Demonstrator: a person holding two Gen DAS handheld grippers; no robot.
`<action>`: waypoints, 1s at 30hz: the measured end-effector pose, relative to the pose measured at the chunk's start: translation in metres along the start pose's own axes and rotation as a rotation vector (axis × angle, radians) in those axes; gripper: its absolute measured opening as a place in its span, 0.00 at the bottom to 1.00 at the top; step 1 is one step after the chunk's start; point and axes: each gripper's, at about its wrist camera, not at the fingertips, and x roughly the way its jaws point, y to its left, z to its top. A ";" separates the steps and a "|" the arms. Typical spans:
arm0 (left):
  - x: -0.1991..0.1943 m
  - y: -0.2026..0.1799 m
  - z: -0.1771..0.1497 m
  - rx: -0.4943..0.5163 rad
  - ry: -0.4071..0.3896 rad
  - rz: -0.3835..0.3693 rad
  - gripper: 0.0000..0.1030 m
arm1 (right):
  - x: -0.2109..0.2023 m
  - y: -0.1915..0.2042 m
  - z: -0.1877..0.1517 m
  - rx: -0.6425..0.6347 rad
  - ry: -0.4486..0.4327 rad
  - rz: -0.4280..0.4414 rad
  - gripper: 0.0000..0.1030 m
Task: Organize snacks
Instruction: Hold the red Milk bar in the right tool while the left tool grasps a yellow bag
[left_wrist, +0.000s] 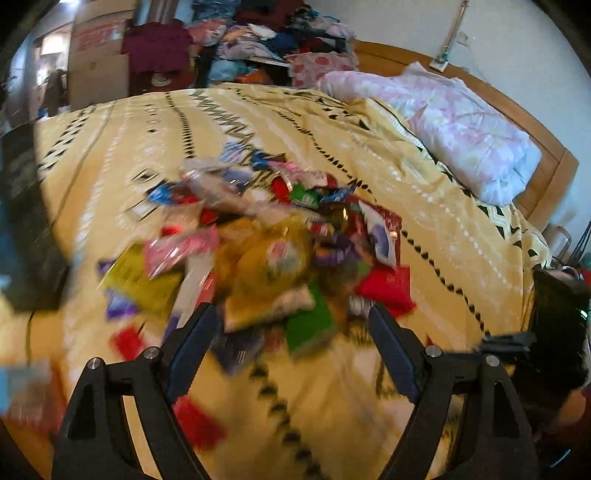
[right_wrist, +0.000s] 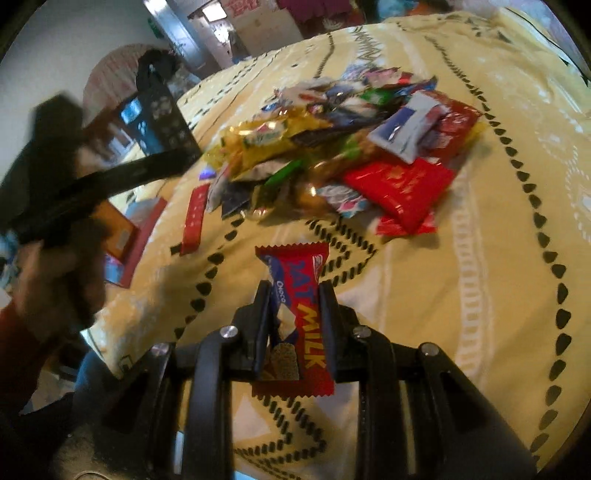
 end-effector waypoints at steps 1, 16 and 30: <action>0.007 0.000 0.008 0.012 -0.001 0.004 0.83 | -0.003 -0.003 0.002 0.005 -0.008 0.010 0.25; 0.077 0.018 0.032 0.113 0.110 0.048 0.43 | 0.014 -0.024 0.010 0.058 -0.013 0.053 0.27; 0.078 0.019 0.020 0.097 0.140 0.050 0.66 | 0.009 -0.018 0.010 0.045 -0.033 0.055 0.27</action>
